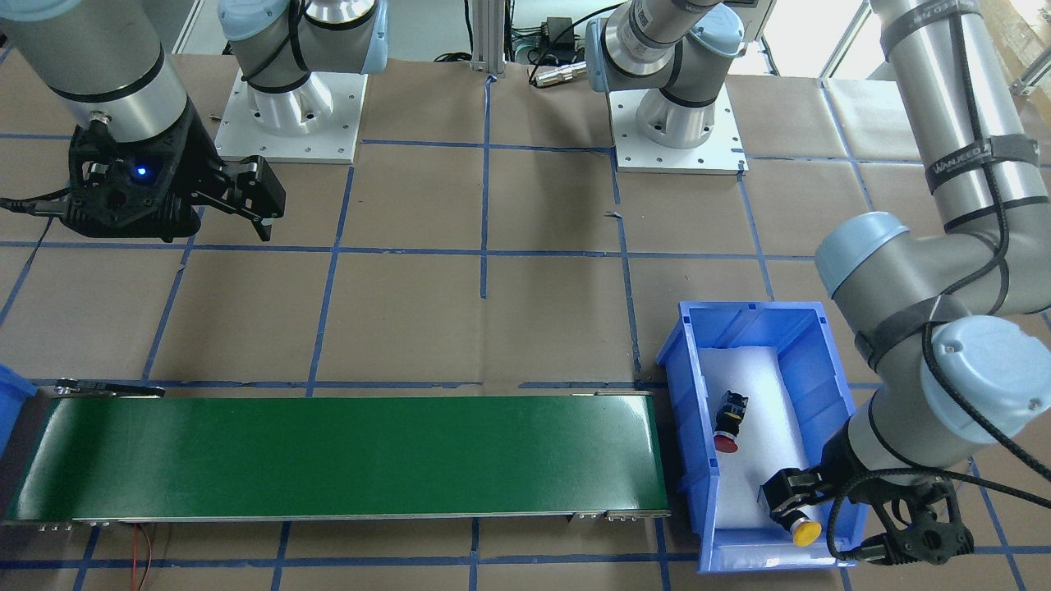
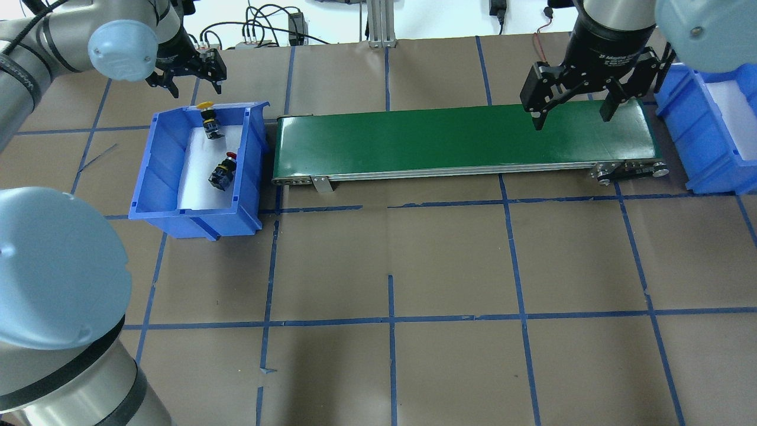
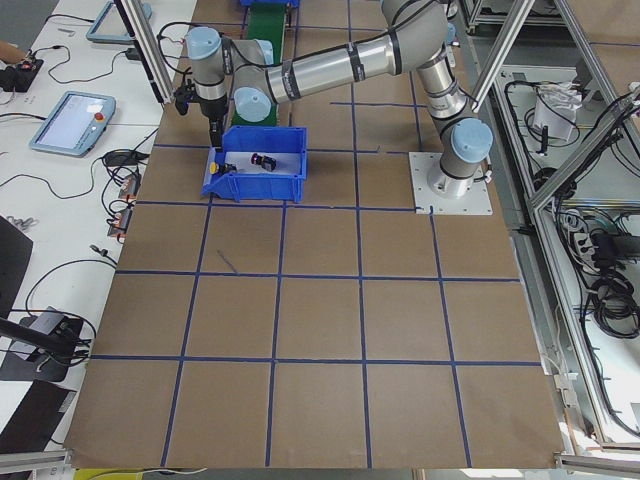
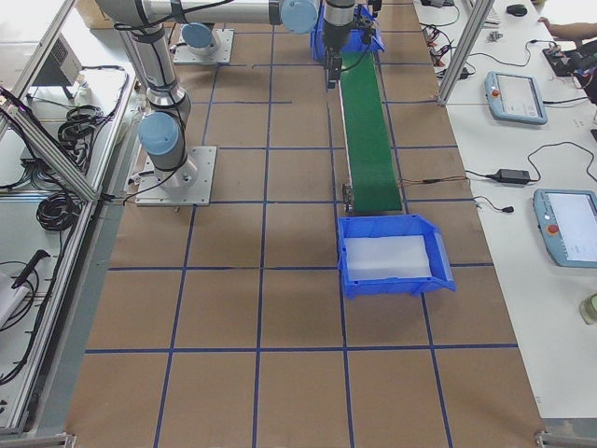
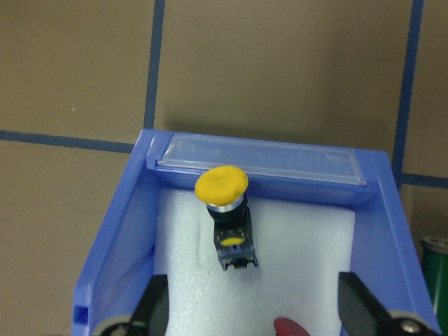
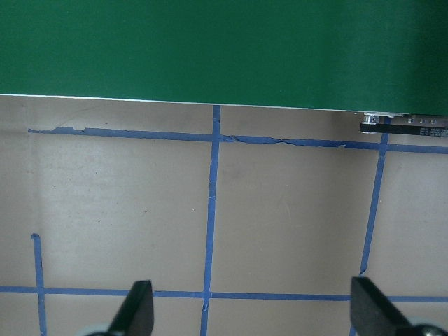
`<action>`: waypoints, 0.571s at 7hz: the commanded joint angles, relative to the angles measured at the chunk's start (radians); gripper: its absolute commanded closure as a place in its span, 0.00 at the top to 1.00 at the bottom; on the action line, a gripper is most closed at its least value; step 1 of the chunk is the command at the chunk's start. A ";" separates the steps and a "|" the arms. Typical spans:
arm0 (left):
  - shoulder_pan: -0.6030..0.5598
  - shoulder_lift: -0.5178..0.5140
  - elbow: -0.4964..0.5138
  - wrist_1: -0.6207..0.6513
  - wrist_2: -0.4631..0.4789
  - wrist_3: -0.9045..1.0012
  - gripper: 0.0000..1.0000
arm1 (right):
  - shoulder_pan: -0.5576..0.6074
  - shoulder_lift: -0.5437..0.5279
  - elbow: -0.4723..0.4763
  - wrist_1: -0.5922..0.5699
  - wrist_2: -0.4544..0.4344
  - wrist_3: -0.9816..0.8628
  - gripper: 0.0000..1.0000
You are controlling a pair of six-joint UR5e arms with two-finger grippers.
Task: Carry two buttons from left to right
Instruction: 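Carry the yellow button over the conveyor and release it onto the belt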
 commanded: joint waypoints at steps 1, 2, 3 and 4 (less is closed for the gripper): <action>0.004 -0.067 0.006 0.092 0.002 0.001 0.90 | 0.000 0.000 0.000 0.000 0.000 0.000 1.00; 0.005 -0.072 0.006 0.092 0.002 0.001 0.90 | 0.000 0.000 0.000 0.000 0.001 0.000 1.00; 0.005 -0.075 0.001 0.092 0.004 0.001 0.90 | 0.000 0.000 0.000 0.000 0.000 0.000 1.00; 0.007 -0.080 0.001 0.094 0.004 0.001 0.90 | 0.000 0.000 0.000 0.000 0.001 0.000 1.00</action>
